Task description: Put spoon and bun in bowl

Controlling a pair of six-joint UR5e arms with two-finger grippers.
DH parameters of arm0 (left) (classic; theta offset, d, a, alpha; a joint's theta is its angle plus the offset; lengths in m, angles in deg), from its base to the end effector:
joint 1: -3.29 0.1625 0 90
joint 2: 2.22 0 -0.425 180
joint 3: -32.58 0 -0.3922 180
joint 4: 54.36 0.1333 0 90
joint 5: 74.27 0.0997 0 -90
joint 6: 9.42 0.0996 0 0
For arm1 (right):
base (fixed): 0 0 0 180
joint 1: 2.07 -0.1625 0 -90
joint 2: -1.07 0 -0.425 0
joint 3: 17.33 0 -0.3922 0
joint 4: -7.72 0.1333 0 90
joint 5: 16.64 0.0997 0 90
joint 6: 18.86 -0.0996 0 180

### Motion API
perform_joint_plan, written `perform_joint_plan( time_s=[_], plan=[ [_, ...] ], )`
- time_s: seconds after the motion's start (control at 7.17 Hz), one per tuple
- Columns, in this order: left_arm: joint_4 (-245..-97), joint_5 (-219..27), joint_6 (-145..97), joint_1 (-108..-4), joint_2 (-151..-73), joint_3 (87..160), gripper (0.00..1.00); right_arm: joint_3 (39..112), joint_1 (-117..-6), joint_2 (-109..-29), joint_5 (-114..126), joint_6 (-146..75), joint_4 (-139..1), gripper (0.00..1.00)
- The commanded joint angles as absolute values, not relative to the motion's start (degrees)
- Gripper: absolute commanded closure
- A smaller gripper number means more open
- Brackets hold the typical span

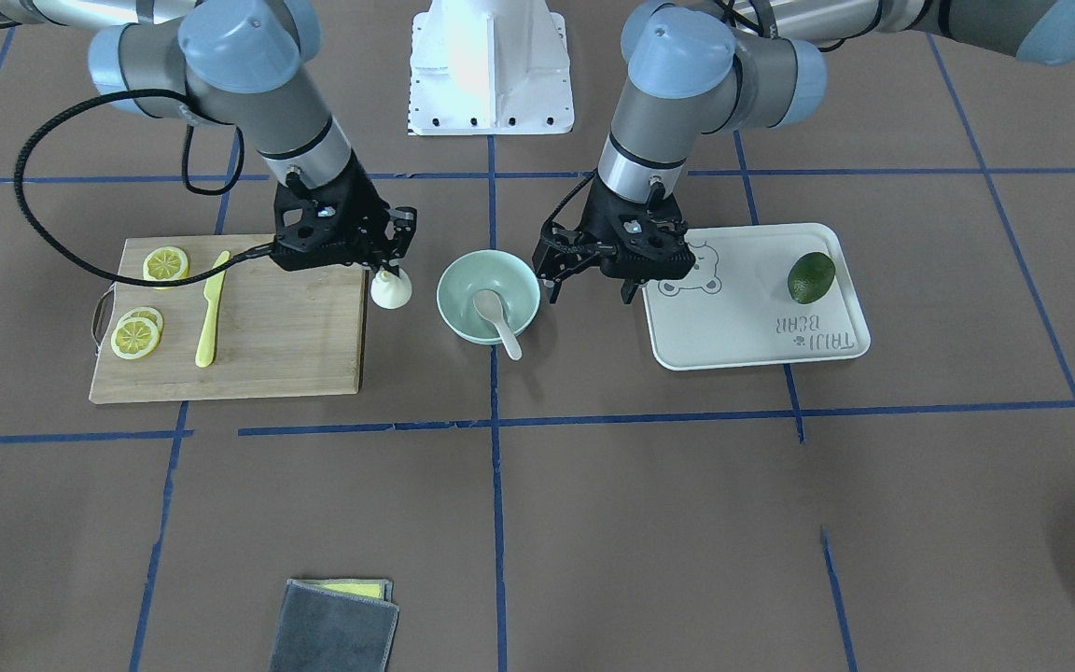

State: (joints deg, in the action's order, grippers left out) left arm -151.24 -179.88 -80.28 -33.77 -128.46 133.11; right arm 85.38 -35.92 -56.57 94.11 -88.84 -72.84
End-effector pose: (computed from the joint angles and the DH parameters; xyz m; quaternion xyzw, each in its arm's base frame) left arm 0.4595 -0.4805 0.1961 0.1037 0.4515 -0.0772 0.8829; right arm -0.4754 -0.4369 0.2167 0.0613 -0.4741 0.0234 0.8780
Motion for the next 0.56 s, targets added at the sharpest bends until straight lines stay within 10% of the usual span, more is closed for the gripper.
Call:
perform_joint_plan(
  time_s=[0.0, 0.28, 0.42],
  plan=[
    [-140.71, -180.01, -69.68, -38.26, -128.43, 137.33, 0.0, 78.07, -31.09, -48.27, 87.87, -90.4, -72.61, 1.0],
    [-136.56, -180.01, -61.84, -44.32, -127.82, 138.75, 0.0, 74.96, -30.37, -45.42, 87.94, -90.67, -72.7, 1.0],
    [-135.32, -180.01, -57.45, -47.13, -126.77, 139.62, 0.0, 75.05, -30.37, -45.33, 88.03, -91.98, -72.7, 0.46]
  ],
)
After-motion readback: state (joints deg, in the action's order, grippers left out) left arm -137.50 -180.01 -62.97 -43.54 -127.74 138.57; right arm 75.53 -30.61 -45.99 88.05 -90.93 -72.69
